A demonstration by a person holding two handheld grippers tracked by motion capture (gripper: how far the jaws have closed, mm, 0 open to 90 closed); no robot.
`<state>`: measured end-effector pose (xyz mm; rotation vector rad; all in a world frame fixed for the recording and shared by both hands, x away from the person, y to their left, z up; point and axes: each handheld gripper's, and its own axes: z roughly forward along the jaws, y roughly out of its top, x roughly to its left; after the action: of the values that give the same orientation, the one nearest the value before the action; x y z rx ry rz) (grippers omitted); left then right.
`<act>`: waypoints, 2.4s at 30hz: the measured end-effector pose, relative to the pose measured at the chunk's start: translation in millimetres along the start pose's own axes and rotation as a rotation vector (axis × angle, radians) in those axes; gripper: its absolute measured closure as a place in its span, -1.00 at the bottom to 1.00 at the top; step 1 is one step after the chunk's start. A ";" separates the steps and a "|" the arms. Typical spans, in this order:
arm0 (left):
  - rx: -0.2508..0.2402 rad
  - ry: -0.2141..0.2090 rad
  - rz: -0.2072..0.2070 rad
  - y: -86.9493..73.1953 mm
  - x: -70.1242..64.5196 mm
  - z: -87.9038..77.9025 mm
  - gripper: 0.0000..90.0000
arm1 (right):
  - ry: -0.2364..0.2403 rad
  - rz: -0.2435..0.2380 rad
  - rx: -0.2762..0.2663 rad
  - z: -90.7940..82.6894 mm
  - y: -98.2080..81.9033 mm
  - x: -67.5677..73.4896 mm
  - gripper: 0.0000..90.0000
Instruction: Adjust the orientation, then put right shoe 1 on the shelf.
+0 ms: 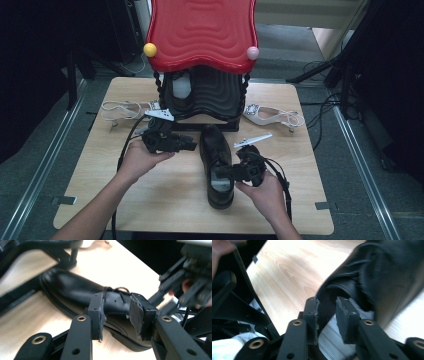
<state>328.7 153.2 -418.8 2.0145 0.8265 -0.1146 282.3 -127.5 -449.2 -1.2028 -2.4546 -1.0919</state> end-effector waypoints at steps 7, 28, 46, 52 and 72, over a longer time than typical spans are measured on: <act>0.004 -0.003 0.030 21.7 1.4 -16.4 0.57 | -0.015 0.011 0.074 21.2 11.1 13.7 0.43; -0.038 0.023 0.066 59.0 3.7 -40.9 0.89 | -0.218 0.075 0.226 69.9 15.3 22.4 0.38; -0.067 0.070 0.110 112.0 0.4 -64.0 1.00 | -0.248 0.115 0.201 69.8 13.5 20.7 0.59; -0.075 0.092 0.151 132.7 -2.6 -69.1 1.00 | -0.256 0.106 0.214 63.7 14.3 20.6 0.78; -0.135 0.170 0.190 186.3 -3.8 -86.0 1.00 | -0.171 0.094 0.166 11.8 7.3 -2.7 0.96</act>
<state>416.2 154.5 -233.2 1.9822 0.7229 0.2182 291.0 -118.0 -455.0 -1.3929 -2.5240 -0.7729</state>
